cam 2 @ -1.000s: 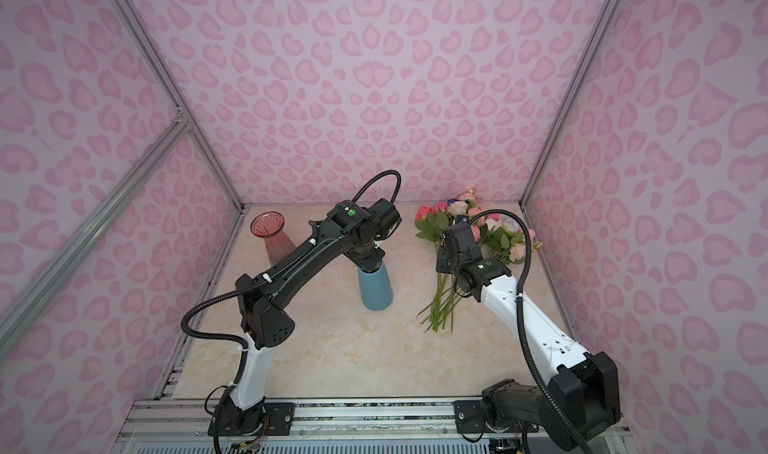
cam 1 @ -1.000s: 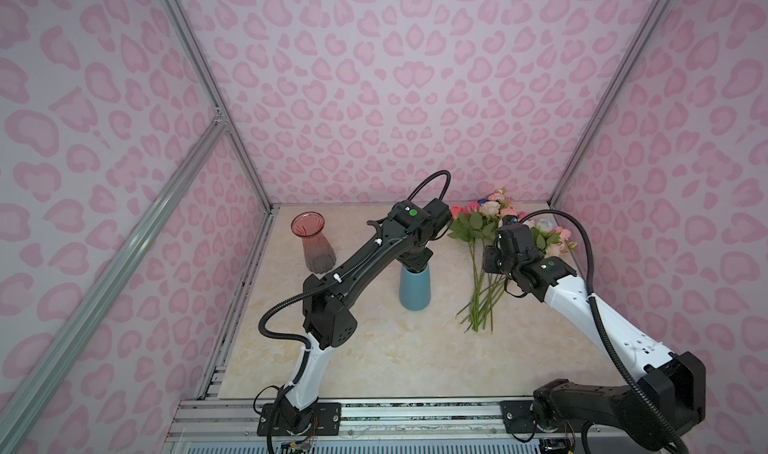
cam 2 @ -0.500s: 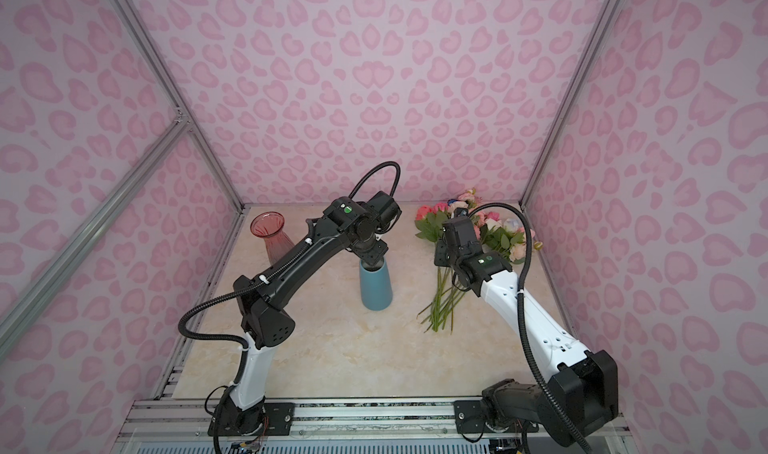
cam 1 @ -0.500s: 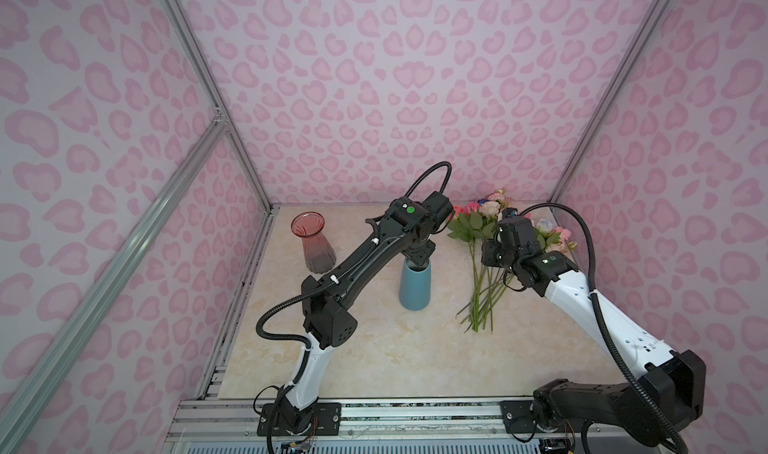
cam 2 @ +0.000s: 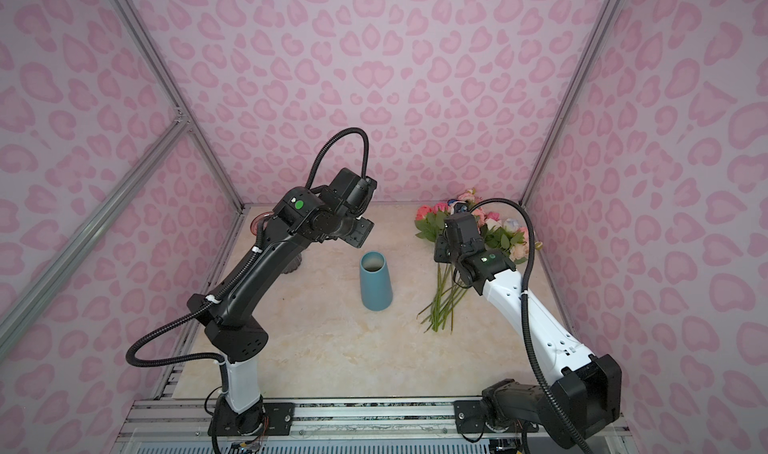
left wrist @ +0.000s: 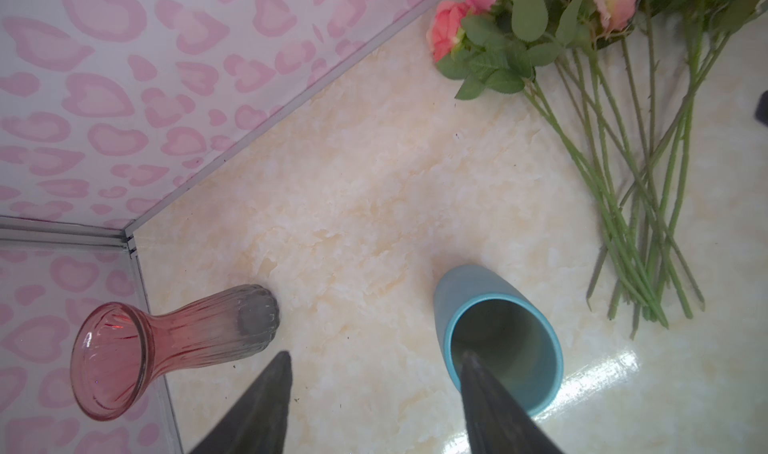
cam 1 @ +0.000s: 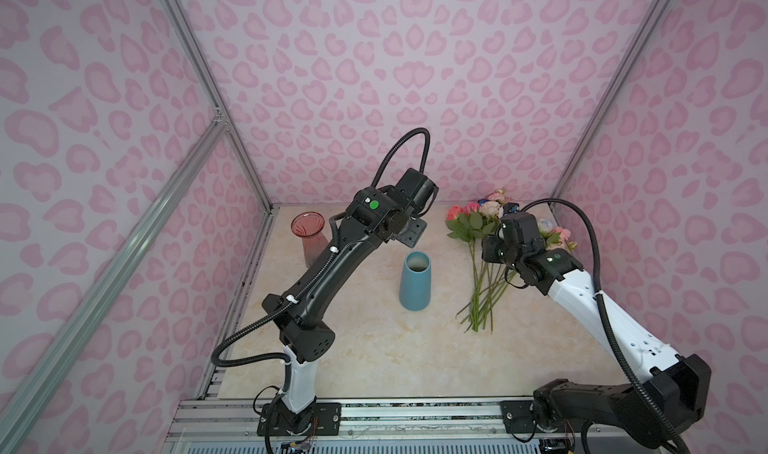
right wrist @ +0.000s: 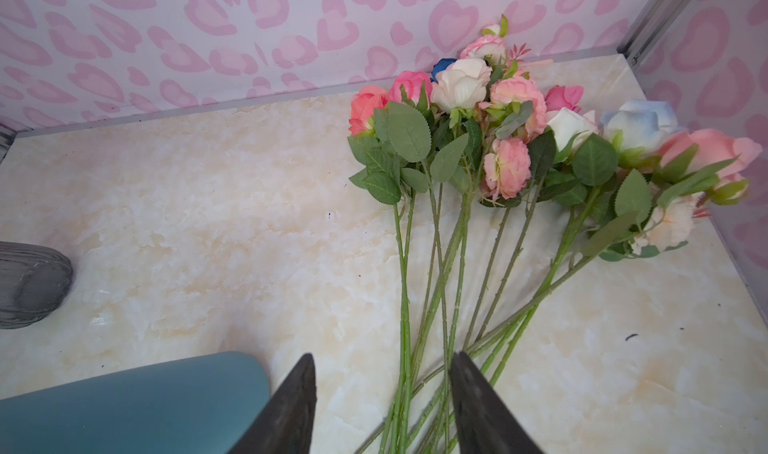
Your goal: Arrange the flowers into the vase
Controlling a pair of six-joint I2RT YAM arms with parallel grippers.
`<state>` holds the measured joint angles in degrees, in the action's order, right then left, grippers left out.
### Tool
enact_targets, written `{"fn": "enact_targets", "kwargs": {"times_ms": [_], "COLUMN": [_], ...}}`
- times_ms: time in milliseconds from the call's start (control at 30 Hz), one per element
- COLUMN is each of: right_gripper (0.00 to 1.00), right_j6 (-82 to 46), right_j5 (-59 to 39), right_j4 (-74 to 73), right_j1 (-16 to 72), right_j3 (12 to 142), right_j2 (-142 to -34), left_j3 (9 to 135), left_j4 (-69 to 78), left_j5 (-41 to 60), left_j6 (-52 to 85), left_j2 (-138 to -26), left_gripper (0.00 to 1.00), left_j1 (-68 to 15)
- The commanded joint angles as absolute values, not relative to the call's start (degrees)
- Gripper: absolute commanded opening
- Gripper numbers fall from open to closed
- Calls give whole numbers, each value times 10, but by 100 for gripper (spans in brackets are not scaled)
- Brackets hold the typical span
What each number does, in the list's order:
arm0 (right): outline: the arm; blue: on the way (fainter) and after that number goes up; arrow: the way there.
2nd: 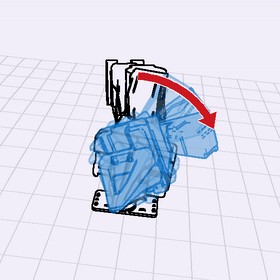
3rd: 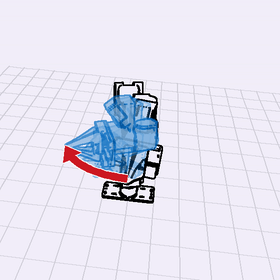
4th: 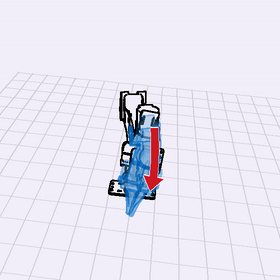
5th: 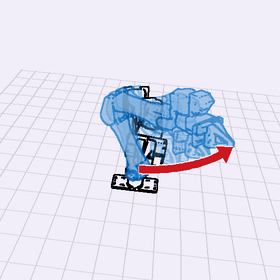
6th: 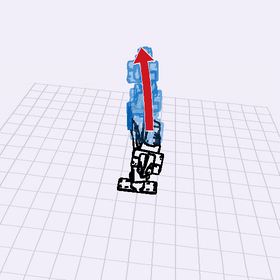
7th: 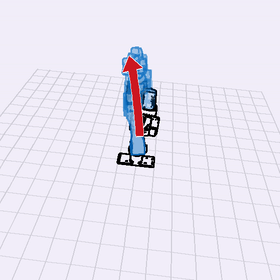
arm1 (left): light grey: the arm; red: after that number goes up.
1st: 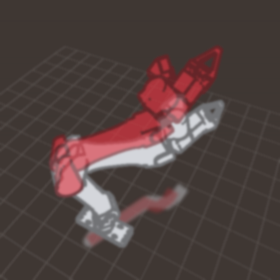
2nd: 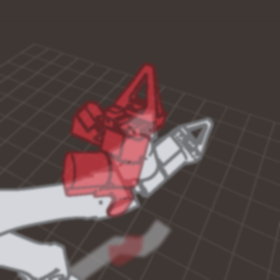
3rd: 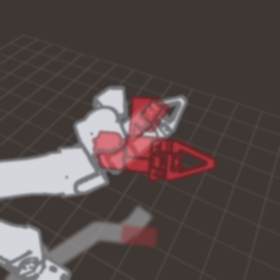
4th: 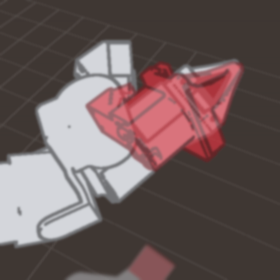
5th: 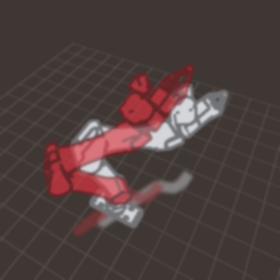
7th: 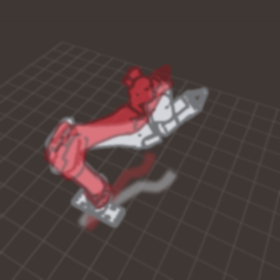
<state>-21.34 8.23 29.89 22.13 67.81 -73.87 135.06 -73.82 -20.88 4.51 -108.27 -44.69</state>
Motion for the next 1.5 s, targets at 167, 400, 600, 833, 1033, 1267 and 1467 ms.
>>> {"fn": "enact_targets", "kwargs": {"times_ms": [167,400,600,833,1033,1267,1467], "right_gripper": [44,32,28,27,27,14,7], "right_j6": [-201,-173,-152,-152,-147,-141,-135], "right_j5": [86,70,62,67,69,79,81], "right_j4": [203,268,349,349,353,361,353], "right_j1": [207,140,115,111,113,116,117], "right_j3": [627,736,838,846,885,913,903], "right_j2": [-754,-934,-1086,-1143,-1181,-1193,-1178], "left_j3": [984,595,447,326,297,324,337], "left_j4": [-442,-222,-181,-132,-120,-136,-137], "left_j5": [-144,-56,-43,-15,29,32,41], "left_j6": [113,236,317,366,383,355,358], "left_j2": [-812,-562,-455,-358,-368,-387,-406], "left_gripper": [67,71,71,77,77,77,76], "left_j1": [-364,-290,-290,-290,-290,-290,-290]}}
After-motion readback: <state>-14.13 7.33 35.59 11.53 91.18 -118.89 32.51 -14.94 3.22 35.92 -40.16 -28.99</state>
